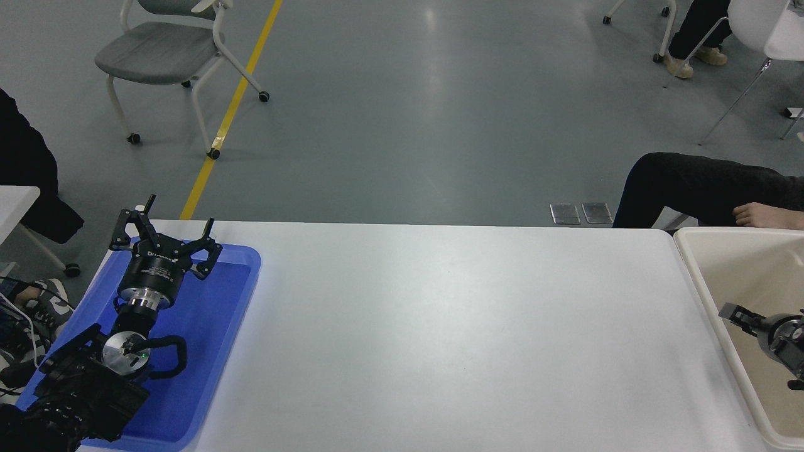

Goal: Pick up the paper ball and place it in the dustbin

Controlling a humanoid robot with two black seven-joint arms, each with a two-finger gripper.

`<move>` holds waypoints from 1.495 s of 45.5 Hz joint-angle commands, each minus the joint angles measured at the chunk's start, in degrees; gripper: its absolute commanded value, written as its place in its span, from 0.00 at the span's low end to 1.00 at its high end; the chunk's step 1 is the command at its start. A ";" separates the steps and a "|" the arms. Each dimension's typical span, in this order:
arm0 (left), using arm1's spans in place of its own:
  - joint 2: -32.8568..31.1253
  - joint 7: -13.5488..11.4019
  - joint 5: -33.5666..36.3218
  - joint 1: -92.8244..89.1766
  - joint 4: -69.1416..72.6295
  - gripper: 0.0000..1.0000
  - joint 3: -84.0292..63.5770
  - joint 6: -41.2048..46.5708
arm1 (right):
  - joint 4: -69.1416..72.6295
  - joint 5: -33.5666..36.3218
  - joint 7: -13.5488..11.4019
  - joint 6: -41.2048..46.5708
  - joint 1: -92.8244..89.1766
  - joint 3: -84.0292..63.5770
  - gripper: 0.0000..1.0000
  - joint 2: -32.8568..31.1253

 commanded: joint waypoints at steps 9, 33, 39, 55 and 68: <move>-0.02 -0.01 0.00 0.00 -0.02 1.00 0.04 0.00 | 2.07 4.28 0.12 0.16 3.01 19.57 1.00 -0.43; -0.02 -0.01 0.00 0.09 -0.02 1.00 0.04 0.00 | 22.20 27.39 0.12 0.78 3.54 41.73 1.00 -1.05; 0.06 -0.01 0.00 0.09 -0.03 1.00 0.04 0.00 | 24.84 37.32 0.12 1.91 3.01 44.89 1.00 0.36; -0.02 -0.01 0.00 0.09 -0.03 1.00 0.04 0.00 | 25.02 53.24 0.12 12.11 -2.08 54.65 1.00 8.09; -0.02 -0.01 0.00 0.09 -0.03 1.00 -0.04 0.00 | 24.23 53.33 0.12 18.17 -5.69 56.94 1.00 12.84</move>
